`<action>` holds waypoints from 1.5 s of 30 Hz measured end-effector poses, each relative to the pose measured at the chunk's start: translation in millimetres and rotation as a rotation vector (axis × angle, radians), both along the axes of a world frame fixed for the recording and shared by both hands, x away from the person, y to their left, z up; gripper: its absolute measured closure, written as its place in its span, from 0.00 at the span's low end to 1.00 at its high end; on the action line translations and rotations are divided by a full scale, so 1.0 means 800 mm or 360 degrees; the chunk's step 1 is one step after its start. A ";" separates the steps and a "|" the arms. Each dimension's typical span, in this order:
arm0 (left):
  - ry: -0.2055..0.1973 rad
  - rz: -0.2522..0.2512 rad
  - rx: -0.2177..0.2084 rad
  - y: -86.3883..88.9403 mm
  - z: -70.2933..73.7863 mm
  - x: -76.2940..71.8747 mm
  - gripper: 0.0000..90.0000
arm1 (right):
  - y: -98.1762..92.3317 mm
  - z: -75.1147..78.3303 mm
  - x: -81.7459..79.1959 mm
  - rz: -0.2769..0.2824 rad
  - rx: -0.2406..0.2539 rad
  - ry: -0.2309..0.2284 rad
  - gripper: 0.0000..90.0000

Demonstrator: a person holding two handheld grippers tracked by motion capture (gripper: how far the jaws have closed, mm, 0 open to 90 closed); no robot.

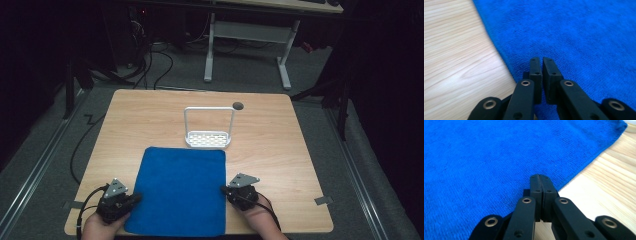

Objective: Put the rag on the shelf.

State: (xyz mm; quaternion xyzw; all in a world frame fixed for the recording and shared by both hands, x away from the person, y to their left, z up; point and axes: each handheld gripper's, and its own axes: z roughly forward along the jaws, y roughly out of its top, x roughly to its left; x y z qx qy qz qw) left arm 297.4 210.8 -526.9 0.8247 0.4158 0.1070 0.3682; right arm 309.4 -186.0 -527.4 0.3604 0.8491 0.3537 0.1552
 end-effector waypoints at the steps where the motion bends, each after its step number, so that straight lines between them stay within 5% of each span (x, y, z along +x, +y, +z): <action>1: 0.0001 -0.0019 0.0000 -0.004 0.000 0.000 0.96 | -0.003 0.000 -0.002 -0.0013 0.0004 -0.0001 1.00; 9: 0.0032 -0.0227 -0.0039 -0.047 0.000 -0.001 0.96 | -0.048 0.002 -0.024 -0.0149 -0.0035 -0.0007 1.00; 20: 0.0046 -0.0409 -0.0077 -0.081 -0.001 -0.011 0.96 | -0.094 0.003 -0.039 -0.0290 -0.0034 0.0000 1.00; 38: 0.0064 -0.0481 -0.0079 -0.090 0.000 -0.040 0.92 | -0.108 0.005 -0.067 -0.0285 -0.0055 -0.0001 0.98; 42: 0.0081 -0.0491 -0.0098 -0.090 0.001 -0.038 0.88 | -0.107 0.007 -0.069 -0.0284 -0.0040 -0.0005 0.90; 45: 0.0017 -0.0430 -0.0134 -0.084 0.005 -0.034 0.81 | -0.110 0.008 -0.066 -0.0280 0.0024 -0.0037 0.85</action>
